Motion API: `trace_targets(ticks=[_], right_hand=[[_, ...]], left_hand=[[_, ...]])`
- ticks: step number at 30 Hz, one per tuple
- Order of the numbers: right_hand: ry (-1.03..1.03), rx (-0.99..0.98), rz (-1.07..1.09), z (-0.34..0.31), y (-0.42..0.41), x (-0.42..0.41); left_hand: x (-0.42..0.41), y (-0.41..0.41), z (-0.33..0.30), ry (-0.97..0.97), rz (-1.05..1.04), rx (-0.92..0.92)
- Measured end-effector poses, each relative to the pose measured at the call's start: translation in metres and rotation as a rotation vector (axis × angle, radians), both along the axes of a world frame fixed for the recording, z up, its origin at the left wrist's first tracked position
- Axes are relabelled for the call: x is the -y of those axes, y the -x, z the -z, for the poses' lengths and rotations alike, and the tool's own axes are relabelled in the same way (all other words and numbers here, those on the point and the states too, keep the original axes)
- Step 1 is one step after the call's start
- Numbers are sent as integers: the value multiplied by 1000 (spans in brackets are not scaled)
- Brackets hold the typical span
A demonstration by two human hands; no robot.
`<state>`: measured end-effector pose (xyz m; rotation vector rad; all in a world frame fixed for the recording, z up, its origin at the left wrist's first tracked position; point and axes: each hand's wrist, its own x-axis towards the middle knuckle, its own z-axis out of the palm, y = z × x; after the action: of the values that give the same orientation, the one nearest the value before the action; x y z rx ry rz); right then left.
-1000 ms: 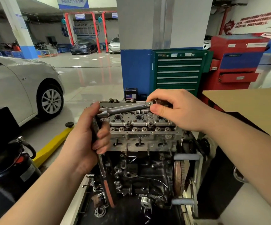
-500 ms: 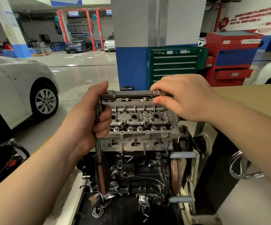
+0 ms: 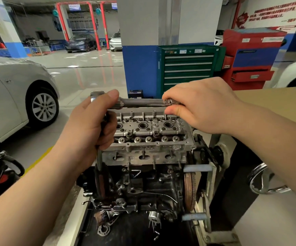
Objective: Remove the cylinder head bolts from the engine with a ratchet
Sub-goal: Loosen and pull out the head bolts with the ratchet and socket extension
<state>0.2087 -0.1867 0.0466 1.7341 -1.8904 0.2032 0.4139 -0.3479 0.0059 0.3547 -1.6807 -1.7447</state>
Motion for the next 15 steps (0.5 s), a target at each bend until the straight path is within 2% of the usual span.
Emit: trace_targets(ticks=[3,4,9,12,15], right_hand=[[-44,355,-48,2,3,3],[-68,392,-56,2,5,4],[-278,327,19,5,6,9],[-325,536,-56,10,6,12],[-311,703,-159,11,6,12]], left_hand=[[9,0,-1,52,35,-18],[12,0,-2,92,36,-25],[24,-1,-6,335,15,6],[27,-2,-7,364,21,5],[27,-3,-5,306,20,-22]])
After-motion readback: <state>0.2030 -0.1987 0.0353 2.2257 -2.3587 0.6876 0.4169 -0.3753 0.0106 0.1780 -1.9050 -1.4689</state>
